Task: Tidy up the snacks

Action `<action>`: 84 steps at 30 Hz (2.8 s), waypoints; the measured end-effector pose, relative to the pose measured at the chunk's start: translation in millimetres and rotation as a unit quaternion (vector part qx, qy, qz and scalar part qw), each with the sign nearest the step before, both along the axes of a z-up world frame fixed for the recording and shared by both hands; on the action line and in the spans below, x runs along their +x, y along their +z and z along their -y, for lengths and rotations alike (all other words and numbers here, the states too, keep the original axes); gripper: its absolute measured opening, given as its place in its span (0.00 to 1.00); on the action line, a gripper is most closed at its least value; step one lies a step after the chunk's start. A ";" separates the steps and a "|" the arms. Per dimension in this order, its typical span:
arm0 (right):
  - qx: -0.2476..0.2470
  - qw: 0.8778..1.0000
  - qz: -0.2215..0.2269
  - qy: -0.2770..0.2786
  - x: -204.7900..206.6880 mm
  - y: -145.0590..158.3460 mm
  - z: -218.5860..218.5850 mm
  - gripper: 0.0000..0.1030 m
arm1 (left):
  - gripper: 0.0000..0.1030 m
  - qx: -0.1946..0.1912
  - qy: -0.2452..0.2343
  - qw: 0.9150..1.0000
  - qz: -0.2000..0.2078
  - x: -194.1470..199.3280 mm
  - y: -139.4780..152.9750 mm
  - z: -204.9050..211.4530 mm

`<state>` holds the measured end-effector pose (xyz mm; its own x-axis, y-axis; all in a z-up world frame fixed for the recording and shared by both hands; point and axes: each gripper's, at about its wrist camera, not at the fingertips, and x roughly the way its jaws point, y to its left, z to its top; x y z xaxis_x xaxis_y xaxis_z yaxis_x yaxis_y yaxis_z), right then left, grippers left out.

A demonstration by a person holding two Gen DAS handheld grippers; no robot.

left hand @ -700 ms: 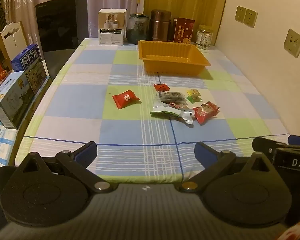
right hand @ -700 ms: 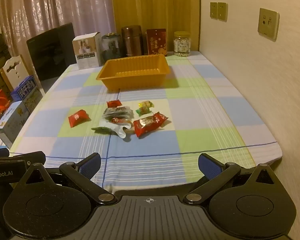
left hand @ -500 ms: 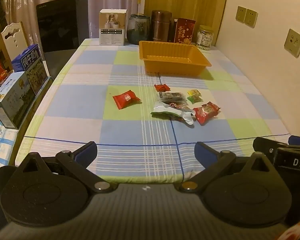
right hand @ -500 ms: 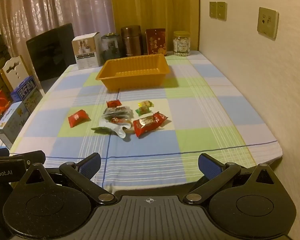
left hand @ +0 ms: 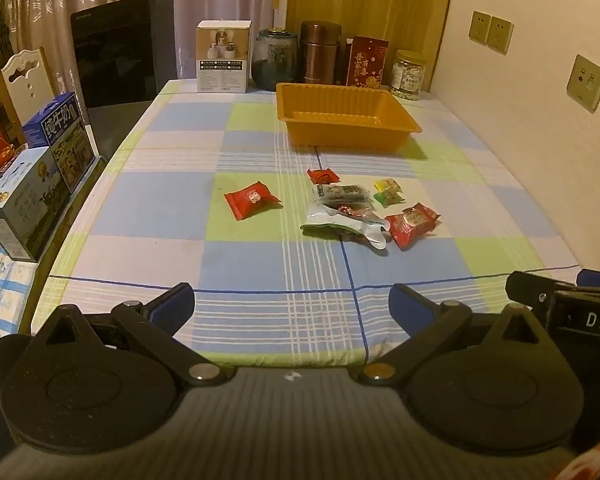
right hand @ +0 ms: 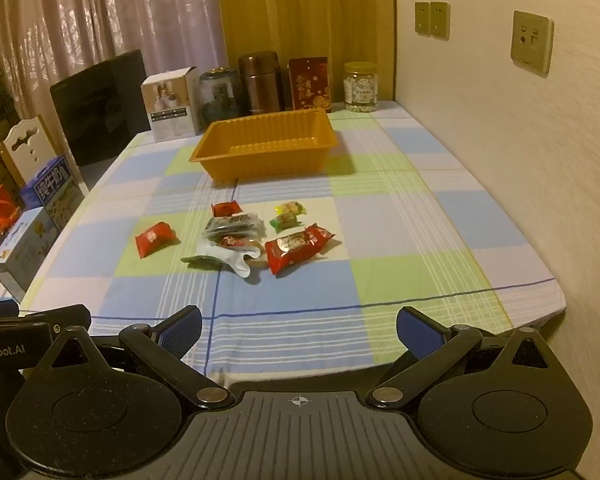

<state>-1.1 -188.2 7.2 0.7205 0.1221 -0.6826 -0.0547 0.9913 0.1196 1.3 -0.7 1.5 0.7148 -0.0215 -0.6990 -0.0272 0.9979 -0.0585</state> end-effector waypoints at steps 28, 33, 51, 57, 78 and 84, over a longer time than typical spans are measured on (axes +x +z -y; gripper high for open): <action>0.004 1.000 0.001 -0.002 -0.2 2.0 2.1 1.00 | 1.00 -0.002 -0.001 1.000 0.002 0.9 1.5 3.6; 0.004 1.000 0.001 -0.003 0.2 1.9 1.5 1.00 | 1.00 -0.002 -0.001 1.000 0.002 0.8 1.4 3.6; 0.006 1.000 0.001 -0.004 0.4 2.1 2.0 1.00 | 1.00 -0.004 -0.002 1.000 0.001 3.2 1.2 8.9; 0.005 1.000 0.001 -0.004 0.6 2.2 2.1 1.00 | 1.00 -0.003 -0.002 1.000 0.001 2.7 0.9 9.0; 0.008 1.000 0.001 -0.005 2.0 2.1 4.0 1.00 | 1.00 -0.011 -0.005 1.000 0.003 2.9 -0.3 8.8; 0.019 1.000 0.008 -0.010 12.3 -6.1 7.8 1.00 | 1.00 -0.015 0.003 1.000 0.003 10.6 -5.8 0.7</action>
